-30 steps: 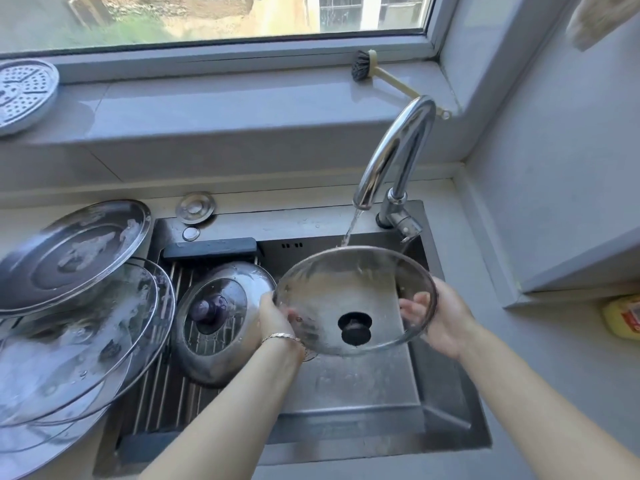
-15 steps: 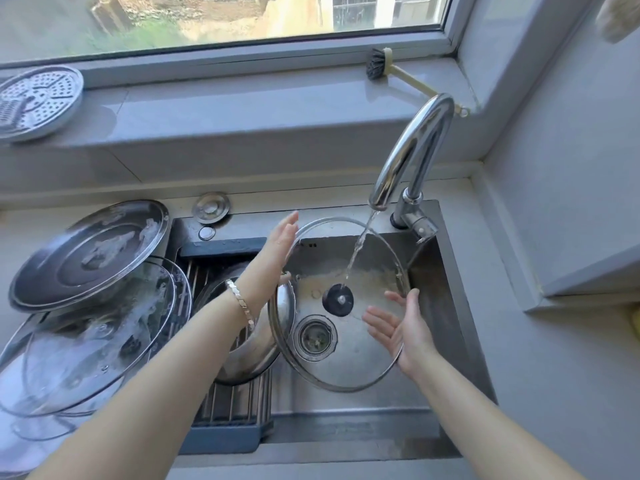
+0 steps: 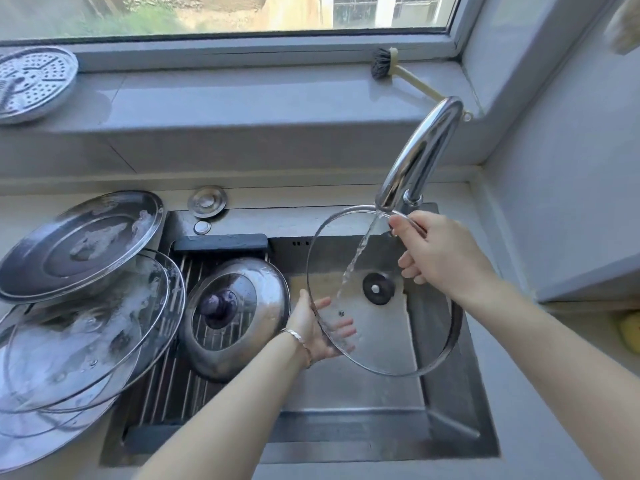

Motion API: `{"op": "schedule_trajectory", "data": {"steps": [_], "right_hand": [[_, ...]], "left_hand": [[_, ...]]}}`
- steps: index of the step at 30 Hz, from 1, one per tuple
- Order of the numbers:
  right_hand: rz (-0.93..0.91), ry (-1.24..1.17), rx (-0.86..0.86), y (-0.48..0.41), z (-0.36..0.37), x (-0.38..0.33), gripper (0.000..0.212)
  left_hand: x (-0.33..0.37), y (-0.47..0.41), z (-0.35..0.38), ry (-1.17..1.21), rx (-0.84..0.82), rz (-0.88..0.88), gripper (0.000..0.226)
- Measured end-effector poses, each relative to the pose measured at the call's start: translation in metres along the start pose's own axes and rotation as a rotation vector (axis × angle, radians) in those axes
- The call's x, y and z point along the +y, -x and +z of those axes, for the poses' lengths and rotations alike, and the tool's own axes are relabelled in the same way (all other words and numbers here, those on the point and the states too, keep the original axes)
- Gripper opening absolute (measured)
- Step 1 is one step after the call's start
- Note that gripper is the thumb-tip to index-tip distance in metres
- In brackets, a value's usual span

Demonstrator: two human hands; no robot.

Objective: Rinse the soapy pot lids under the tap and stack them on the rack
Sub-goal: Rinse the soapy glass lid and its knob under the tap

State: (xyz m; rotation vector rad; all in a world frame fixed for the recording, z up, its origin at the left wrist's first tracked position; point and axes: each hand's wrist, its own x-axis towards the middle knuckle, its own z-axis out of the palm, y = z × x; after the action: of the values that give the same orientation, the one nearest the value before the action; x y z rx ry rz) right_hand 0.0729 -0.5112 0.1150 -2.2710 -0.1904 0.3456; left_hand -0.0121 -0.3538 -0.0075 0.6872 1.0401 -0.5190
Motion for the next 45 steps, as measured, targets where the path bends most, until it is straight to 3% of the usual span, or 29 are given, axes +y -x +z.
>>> {"op": "schedule_trajectory", "data": {"steps": [2, 4, 8, 14, 20, 22, 25, 27, 29, 31, 34, 35, 37, 39, 42, 45], "right_hand": [[0.173, -0.053, -0.077, -0.014, -0.002, 0.013, 0.035], [0.329, -0.142, -0.139, -0.028, -0.002, 0.039, 0.033], [0.528, -0.301, -0.18, -0.032, 0.02, 0.087, 0.038], [0.443, -0.405, 0.128, -0.045, 0.053, 0.093, 0.003], [0.526, -0.619, 0.203, -0.061, 0.067, 0.071, 0.023], [0.527, -0.576, 0.127, -0.059, 0.063, 0.066, 0.031], [0.459, -0.128, -0.162, -0.031, 0.05, 0.043, 0.057], [0.336, 0.074, -0.399, 0.0, 0.046, 0.018, 0.057], [0.171, 0.047, -0.627, 0.031, 0.049, -0.007, 0.063], [0.051, -0.002, -0.711, 0.059, 0.059, -0.025, 0.068], [-0.194, 0.225, -0.463, 0.081, 0.081, -0.021, 0.044], [-0.244, 0.263, -0.357, 0.081, 0.083, -0.018, 0.033], [-0.238, 0.184, -0.217, 0.077, 0.079, -0.009, 0.016], [-0.107, -0.017, -0.148, 0.07, 0.069, -0.004, 0.009], [0.164, -0.403, -0.141, 0.063, 0.054, -0.003, 0.009], [0.338, -0.605, -0.143, 0.063, 0.043, 0.002, 0.007]], "left_hand": [[-0.003, 0.004, -0.004, -0.124, 0.018, -0.012, 0.062], [0.0, 0.016, -0.01, -0.23, 0.021, 0.026, 0.043], [0.02, 0.04, -0.025, -0.326, 0.068, 0.309, 0.009], [0.043, 0.078, -0.017, -0.659, 0.282, 0.656, 0.016], [0.049, 0.098, -0.013, -0.899, 0.374, 0.805, 0.012], [0.051, 0.102, -0.012, -1.0, 0.417, 0.812, 0.002], [0.052, 0.107, -0.008, -1.031, 0.433, 0.738, 0.019], [0.051, 0.109, -0.004, -1.05, 0.429, 0.698, 0.025], [0.051, 0.112, 0.002, -1.055, 0.43, 0.651, 0.026], [0.05, 0.113, 0.006, -1.05, 0.431, 0.61, 0.027], [0.048, 0.11, 0.011, -0.959, 0.35, 0.54, 0.056], [0.047, 0.111, 0.013, -0.913, 0.323, 0.518, 0.058], [0.045, 0.115, 0.021, -0.788, 0.251, 0.49, 0.041], [0.043, 0.119, 0.025, -0.723, 0.206, 0.503, 0.026], [0.04, 0.113, 0.012, -0.821, 0.277, 0.565, 0.015], [0.031, 0.105, -0.011, -0.795, 0.277, 0.475, 0.01]]}}
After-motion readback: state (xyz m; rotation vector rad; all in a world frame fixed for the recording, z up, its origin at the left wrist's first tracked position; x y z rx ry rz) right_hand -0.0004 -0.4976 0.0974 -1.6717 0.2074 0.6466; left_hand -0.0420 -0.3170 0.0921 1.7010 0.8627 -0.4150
